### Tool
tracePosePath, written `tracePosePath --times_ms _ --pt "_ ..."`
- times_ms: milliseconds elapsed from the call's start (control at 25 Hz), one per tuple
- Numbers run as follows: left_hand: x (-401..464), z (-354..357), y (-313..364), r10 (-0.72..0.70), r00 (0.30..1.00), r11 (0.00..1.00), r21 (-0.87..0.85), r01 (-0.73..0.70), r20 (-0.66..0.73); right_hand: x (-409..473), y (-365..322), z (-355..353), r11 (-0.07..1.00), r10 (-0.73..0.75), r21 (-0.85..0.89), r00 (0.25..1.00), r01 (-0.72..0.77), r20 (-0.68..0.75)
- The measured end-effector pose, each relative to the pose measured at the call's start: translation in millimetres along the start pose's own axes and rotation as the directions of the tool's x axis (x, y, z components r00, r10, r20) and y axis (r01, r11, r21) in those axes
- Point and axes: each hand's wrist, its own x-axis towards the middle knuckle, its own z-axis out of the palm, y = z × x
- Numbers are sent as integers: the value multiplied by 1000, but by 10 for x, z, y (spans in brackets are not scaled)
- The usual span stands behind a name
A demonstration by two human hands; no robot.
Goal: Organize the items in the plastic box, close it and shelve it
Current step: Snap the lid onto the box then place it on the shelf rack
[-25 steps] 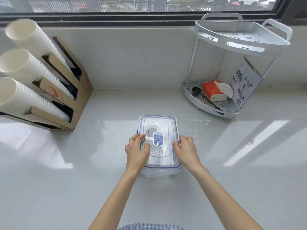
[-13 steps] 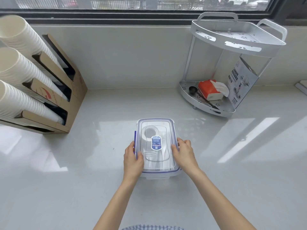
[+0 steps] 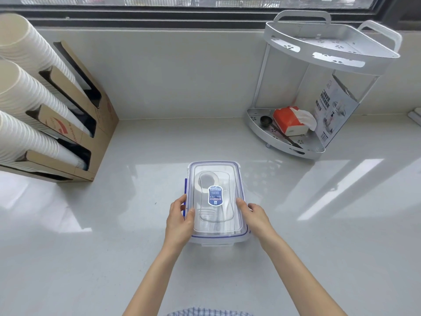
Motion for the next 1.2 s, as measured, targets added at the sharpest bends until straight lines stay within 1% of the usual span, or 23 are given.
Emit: tracePosePath --times_ms 80,160,280,440,560,680,800,840,920,1080,1120,1200 --pt "-12 16 -4 7 1000 1000 7 -7 -10 33 13 -16 1000 15 23 1000 -15 3" --pt "-16 17 -2 10 1000 1000 7 -10 -10 59 5 -27 998 -44 47 996 47 -76" --pt "-15 19 0 14 1000 1000 12 -14 -11 -34 -43 20 986 -167 -5 970 168 -175" --pt "-17 21 -2 12 1000 1000 20 -11 -14 -73 -9 143 962 -270 -103 939 253 -215" --pt "-20 20 -7 -2 1000 1000 16 3 -12 -59 -13 193 955 -282 -160 930 249 -237" --pt "-17 21 -24 -7 1000 1000 14 7 -15 -86 -15 224 934 -337 -215 901 284 -273" --pt "-16 10 -13 -23 1000 1000 -11 23 -10 -71 -2 234 933 -346 -206 893 295 -288" --pt "-27 2 -1 -35 999 999 -40 35 2 -67 5 235 932 -348 -209 894 297 -283" --pt "-48 -36 29 -96 994 987 -125 102 59 -77 6 239 926 -360 -221 892 306 -274" --pt "1 -86 -24 -291 943 921 -218 322 163 -76 15 228 926 -361 -218 895 309 -262" --pt "8 -94 -44 -319 933 908 -228 352 168 -80 17 230 926 -361 -217 896 310 -261" --pt "15 -108 -48 -320 934 911 -217 349 157 -90 17 227 926 -359 -219 897 307 -259"
